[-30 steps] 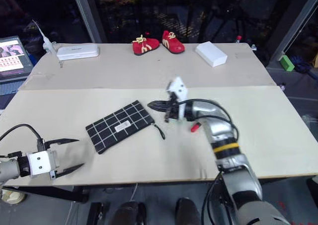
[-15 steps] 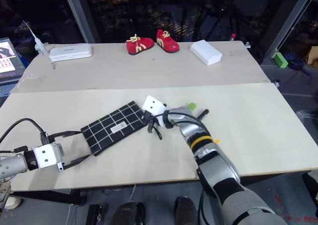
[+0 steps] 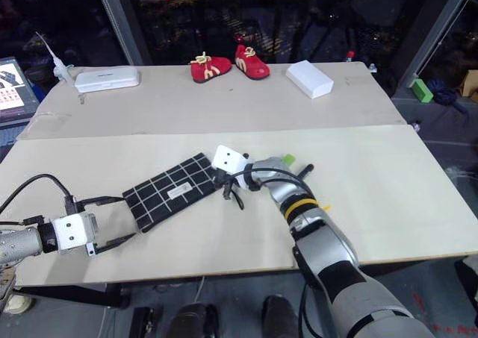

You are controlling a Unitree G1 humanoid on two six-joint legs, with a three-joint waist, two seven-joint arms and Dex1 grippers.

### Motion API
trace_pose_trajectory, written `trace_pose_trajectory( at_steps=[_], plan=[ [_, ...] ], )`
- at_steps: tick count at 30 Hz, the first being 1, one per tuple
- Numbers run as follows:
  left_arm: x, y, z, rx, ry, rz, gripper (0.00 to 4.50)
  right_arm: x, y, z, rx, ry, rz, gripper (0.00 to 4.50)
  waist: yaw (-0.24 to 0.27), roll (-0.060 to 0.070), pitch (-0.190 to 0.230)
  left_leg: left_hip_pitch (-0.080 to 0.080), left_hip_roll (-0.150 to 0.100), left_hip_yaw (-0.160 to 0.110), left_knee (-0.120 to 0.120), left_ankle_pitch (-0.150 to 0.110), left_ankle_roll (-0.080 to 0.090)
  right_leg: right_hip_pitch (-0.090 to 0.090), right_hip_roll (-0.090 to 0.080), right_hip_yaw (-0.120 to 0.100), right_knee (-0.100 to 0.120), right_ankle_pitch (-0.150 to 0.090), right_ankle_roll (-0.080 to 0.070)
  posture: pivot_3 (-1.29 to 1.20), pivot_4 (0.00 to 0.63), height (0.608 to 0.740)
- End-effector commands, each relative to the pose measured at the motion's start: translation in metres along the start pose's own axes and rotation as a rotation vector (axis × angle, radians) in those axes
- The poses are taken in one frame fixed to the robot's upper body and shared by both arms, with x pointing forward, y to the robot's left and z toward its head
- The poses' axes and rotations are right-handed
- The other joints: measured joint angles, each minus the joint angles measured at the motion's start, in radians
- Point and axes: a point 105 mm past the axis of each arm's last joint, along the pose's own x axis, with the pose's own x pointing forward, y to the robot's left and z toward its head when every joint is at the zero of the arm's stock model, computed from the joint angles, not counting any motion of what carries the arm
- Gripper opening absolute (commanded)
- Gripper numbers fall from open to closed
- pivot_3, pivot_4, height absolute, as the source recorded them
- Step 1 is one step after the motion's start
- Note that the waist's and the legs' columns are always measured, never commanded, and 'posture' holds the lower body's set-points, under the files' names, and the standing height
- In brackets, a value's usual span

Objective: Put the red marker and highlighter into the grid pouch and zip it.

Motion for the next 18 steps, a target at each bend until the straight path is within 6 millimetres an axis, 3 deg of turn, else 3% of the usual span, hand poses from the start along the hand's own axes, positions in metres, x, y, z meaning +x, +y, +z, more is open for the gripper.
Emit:
trace_pose_trajectory(
  at_steps=[1,10,18],
  plan=[
    [0.013,-0.013,0.008,0.055,-0.059,-0.068,4.50,-0.005,-0.015,0.010,-0.004,-0.027,-0.049,0.05,0.002,0.000,0.000,0.000,0.000,0.000,0.000,0.000,0.000,0.000,0.000,0.000,0.000,0.000,0.000,0.00,0.150,0.740],
    [0.027,-0.003,0.012,0.154,-0.109,0.045,4.50,-0.003,-0.010,0.010,0.006,-0.040,-0.032,0.05,0.004,0.001,0.000,0.001,0.000,0.000,0.000,0.000,0.000,0.001,-0.001,0.000,0.000,0.000,0.000,0.00,0.150,0.740],
    [0.046,-0.007,0.014,0.204,-0.134,0.100,4.50,-0.004,-0.010,0.011,0.005,-0.044,-0.020,0.05,0.008,0.001,-0.001,0.001,0.000,0.000,0.000,0.000,0.000,0.001,-0.001,0.000,0.001,0.000,0.000,0.00,0.150,0.740]
  ],
)
